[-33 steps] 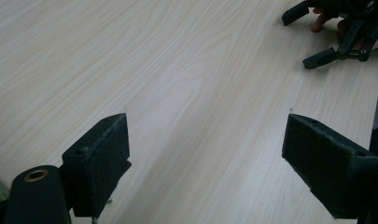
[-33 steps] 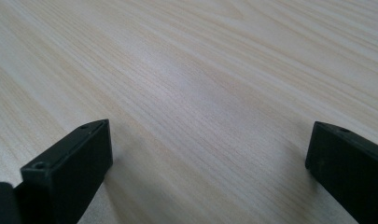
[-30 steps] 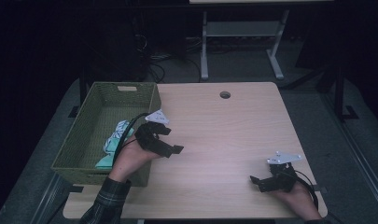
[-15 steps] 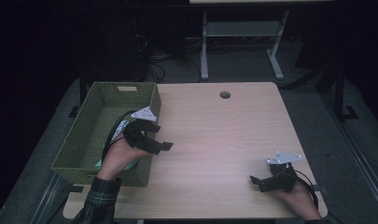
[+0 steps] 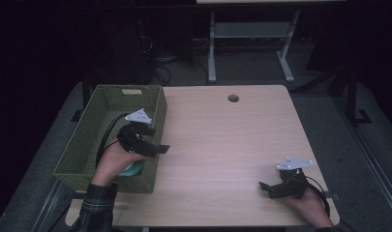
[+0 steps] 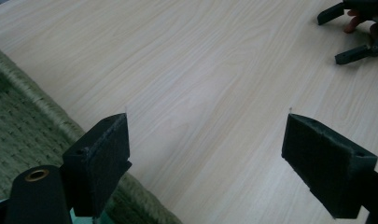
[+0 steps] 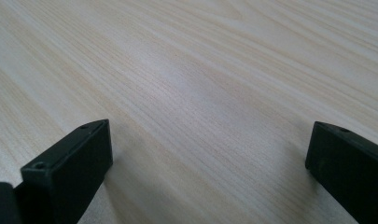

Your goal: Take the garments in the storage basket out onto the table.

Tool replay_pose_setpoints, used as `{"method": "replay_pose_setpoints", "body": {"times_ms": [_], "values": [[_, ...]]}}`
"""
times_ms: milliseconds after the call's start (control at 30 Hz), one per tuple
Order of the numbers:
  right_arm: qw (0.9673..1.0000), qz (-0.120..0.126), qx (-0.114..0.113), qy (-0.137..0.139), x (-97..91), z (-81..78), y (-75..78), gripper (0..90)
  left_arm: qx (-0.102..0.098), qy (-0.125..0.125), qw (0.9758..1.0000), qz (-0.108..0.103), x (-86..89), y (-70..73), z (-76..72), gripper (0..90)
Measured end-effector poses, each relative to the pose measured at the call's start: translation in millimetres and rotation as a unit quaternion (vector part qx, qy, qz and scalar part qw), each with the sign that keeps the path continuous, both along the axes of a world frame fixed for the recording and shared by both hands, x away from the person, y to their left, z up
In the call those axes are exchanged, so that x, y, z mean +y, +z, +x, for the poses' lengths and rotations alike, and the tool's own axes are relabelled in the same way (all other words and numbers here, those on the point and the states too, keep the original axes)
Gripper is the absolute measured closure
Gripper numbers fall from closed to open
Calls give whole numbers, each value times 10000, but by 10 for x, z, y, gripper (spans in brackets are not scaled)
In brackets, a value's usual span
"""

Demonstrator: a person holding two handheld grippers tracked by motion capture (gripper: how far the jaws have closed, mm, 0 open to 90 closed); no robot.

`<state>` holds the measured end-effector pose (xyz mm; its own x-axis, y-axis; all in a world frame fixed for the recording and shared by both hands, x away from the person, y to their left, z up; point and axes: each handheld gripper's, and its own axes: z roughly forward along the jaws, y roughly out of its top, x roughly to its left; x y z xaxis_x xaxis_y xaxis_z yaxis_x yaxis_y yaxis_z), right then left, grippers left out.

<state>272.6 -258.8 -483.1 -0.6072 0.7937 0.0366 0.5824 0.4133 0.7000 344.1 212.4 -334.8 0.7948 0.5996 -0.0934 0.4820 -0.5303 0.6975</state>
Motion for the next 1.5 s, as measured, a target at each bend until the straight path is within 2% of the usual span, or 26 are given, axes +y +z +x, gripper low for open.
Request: {"method": "replay_pose_setpoints", "body": {"times_ms": [400, 667, 1133, 1500], "values": [[10000, -1, 0, 0, 0, 0, 0, 2, -51, 292, 9995, -47, 216, 24, 5, 145], [10000, -2, -1, 0, 0, 0, 0, 1, -47, 454, 9990, 11, 371, 21, 15, 146], [10000, -2, 1, -1, 0, 0, 0, 2, -39, 790, 9969, 26, 630, -50, 70, 168], [10000, 0, 2, -2, 0, 0, 0, 2, -6, 875, 9958, 279, 731, -157, 129, 168]]}}
